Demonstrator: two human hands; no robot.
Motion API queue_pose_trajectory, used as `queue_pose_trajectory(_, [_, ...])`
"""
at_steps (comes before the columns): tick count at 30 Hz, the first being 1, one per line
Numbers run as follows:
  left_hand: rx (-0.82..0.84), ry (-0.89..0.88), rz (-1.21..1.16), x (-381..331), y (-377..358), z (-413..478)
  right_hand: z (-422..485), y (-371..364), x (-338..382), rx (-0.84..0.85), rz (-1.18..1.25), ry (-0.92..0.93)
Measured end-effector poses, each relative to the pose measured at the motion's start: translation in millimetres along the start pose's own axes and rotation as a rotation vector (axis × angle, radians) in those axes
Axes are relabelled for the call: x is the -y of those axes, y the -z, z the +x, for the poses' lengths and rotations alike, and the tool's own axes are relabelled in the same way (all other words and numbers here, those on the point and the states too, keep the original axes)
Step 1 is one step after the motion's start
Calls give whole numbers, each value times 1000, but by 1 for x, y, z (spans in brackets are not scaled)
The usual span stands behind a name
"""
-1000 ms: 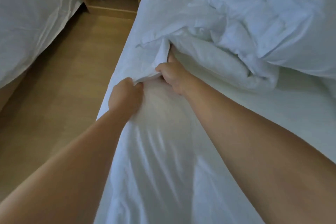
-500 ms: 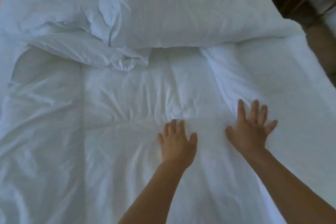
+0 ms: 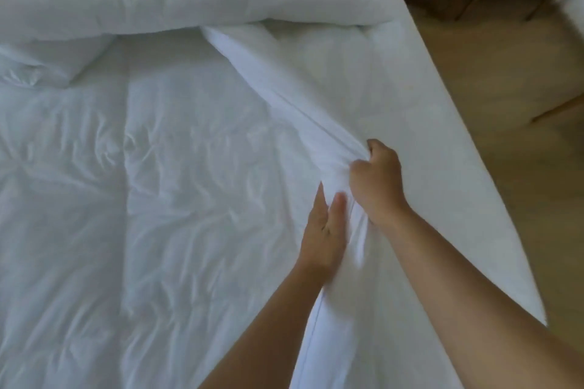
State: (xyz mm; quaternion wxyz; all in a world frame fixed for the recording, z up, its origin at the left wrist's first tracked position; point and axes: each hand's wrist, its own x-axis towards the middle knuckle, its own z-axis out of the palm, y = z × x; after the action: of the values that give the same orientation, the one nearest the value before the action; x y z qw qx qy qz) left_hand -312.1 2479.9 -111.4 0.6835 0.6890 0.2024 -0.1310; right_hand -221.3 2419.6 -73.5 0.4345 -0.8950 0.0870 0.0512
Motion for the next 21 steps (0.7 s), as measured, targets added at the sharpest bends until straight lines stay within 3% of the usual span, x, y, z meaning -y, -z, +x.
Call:
queue_pose_trajectory(4, [187, -60, 155, -40, -98, -9, 23, 126, -40, -169, 30, -71])
queue_pose_trajectory(7, [221, -38, 287, -50, -138, -2, 36, 158, -65, -211, 23, -122])
queue_pose_trajectory(10, [31, 178, 516, -37, -154, 16, 45, 152, -83, -144, 2, -140])
queue_pose_trajectory(14, [-228, 504, 380, -8, -170, 25, 60, 149, -117, 33, -34, -114])
queue_pose_trajectory(21, [-610, 632, 367, 1, -211, 37, 91, 164, -150, 523, -116, 71])
